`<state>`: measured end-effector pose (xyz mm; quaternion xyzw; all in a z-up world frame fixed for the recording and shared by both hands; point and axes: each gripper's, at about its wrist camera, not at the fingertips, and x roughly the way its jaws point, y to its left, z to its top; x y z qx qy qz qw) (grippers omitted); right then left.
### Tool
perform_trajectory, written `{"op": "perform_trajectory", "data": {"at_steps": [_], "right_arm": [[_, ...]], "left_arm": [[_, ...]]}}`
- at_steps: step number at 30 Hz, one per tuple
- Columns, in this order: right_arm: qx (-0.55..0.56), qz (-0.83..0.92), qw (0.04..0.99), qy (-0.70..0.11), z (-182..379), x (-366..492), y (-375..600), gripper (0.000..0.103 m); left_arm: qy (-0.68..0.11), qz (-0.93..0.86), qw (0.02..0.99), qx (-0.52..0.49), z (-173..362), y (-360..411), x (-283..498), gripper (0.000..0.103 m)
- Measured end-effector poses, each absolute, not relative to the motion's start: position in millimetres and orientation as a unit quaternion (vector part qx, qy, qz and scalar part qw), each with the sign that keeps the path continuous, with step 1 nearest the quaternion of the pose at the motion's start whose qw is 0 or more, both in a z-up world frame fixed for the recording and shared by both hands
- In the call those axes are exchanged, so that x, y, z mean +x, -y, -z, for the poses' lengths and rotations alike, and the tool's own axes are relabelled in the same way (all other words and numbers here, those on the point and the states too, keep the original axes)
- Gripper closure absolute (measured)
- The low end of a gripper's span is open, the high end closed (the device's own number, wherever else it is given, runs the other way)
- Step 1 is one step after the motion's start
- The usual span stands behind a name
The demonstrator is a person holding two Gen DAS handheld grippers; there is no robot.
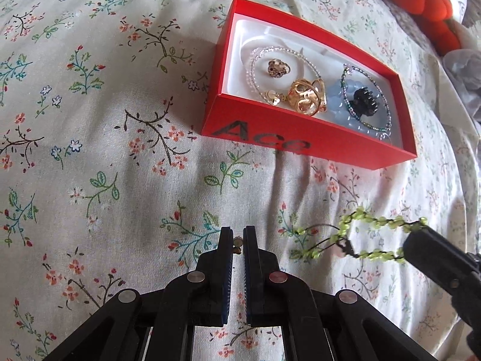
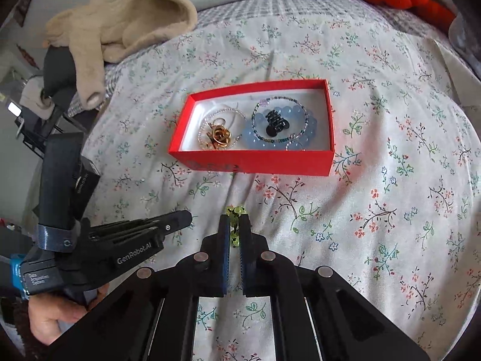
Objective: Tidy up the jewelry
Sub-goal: 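Carry the earring and green bead strand into the box and open both tools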
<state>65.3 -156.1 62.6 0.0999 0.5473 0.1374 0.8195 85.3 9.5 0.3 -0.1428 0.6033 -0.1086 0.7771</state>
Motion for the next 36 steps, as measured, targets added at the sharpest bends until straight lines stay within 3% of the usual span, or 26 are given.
{"op": "perform_trajectory", "data": {"at_steps": [8, 23, 36], "right_arm": [[0.1, -0.125, 0.835, -0.526, -81, 56, 165, 0.098], [0.177, -0.124, 0.859, -0.464, -112, 73, 192, 0.098], [0.214, -0.128, 0.874, -0.416, -113, 107, 197, 0.098]], "left_arm": [[-0.587, 0.113, 0.784, -0.165, -14, -23, 81, 0.102], [-0.469, 0.153, 0.845, -0.206, -62, -29, 94, 0.102], [-0.462, 0.141, 0.849, -0.214, -36, -15, 133, 0.102]]}}
